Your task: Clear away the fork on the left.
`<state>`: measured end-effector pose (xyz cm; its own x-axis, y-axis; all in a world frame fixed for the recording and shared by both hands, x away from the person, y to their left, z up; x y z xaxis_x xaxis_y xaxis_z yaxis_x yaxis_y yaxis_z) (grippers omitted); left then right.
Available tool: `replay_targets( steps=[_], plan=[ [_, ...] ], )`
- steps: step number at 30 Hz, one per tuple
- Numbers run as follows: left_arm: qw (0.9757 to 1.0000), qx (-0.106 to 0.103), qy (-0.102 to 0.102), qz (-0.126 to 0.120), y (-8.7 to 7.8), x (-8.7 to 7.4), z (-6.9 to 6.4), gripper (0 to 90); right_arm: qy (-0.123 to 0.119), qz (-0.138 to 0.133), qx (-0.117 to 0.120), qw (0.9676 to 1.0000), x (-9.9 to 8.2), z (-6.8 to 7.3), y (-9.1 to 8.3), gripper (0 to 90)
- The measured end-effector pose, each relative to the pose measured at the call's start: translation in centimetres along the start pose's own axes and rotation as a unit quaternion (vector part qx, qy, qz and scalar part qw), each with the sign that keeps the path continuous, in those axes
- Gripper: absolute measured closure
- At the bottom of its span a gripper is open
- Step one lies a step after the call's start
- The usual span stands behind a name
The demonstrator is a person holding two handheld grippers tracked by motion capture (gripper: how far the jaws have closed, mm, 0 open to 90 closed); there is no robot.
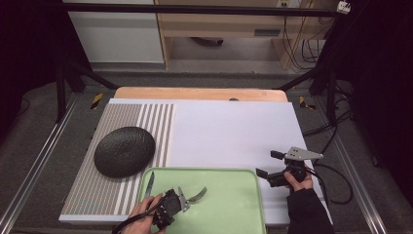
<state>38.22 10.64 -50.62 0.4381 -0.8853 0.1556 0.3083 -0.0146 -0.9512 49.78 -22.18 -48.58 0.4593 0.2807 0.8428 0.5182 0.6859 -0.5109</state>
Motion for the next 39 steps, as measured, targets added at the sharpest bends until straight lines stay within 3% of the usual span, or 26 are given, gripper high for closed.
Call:
replay_targets(
  steps=[3,6,11,12,15,18,22,24,30,35,39],
  plan=[
    [1.0,-0.005,0.001,-0.002,0.0,-0.1,0.0,76.3,0.0,0.0,0.0,1.0,0.0,0.0,0.0,0.2],
    [0.9995,-0.029,-0.001,-0.011,-0.4,-0.1,-0.1,75.5,0.0,0.0,0.0,1.0,0.0,0.0,0.0,0.3],
    [0.998,-0.047,-0.001,-0.043,-1.1,0.1,-0.2,79.7,0.001,0.001,-0.001,1.0,0.0,0.0,0.0,0.3],
    [0.9965,-0.058,-0.003,-0.06,-1.3,0.3,-0.3,80.3,0.0,0.001,-0.001,1.0,0.0,0.0,0.0,0.3],
    [0.9946,-0.07,-0.002,-0.077,-1.3,0.5,-0.4,84.8,0.0,-0.001,0.0,1.0,0.0,0.0,0.0,0.3],
    [0.9902,-0.087,-0.004,-0.109,-1.0,1.0,-0.5,88.4,0.001,0.001,-0.001,1.0,0.0,0.0,0.0,0.3],
    [0.9881,-0.092,-0.006,-0.124,-0.7,1.2,-0.5,89.6,0.001,0.001,-0.001,1.0,0.0,0.0,0.1,0.3],
    [0.985,-0.102,-0.005,-0.139,-0.6,1.4,-0.6,89.6,0.0,0.0,-0.001,1.0,0.0,0.0,0.0,0.3],
    [0.9807,-0.124,-0.008,-0.151,0.3,1.8,-0.8,89.7,0.001,0.0,-0.001,1.0,0.0,0.0,0.0,0.3],
    [0.9792,-0.133,-0.008,-0.154,0.7,2.0,-0.8,89.7,0.001,0.001,-0.001,1.0,0.0,0.0,0.0,0.3],
    [0.9797,-0.13,-0.007,-0.152,0.9,2.1,-0.7,89.7,0.001,0.0,-0.001,1.0,0.0,0.0,0.0,0.3]
  ],
)
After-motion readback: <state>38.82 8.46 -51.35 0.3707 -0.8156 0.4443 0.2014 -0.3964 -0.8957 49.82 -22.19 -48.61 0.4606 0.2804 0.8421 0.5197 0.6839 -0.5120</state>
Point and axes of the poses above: each handheld gripper's, and its own axes: y roughly forward along the jaws, x roughly out of its top, z roughly to its left, the point moved 7 cm from there along y, roughly forward along the jaws, and after that the axes turned 7 degrees about z, right-handed, at the moved point
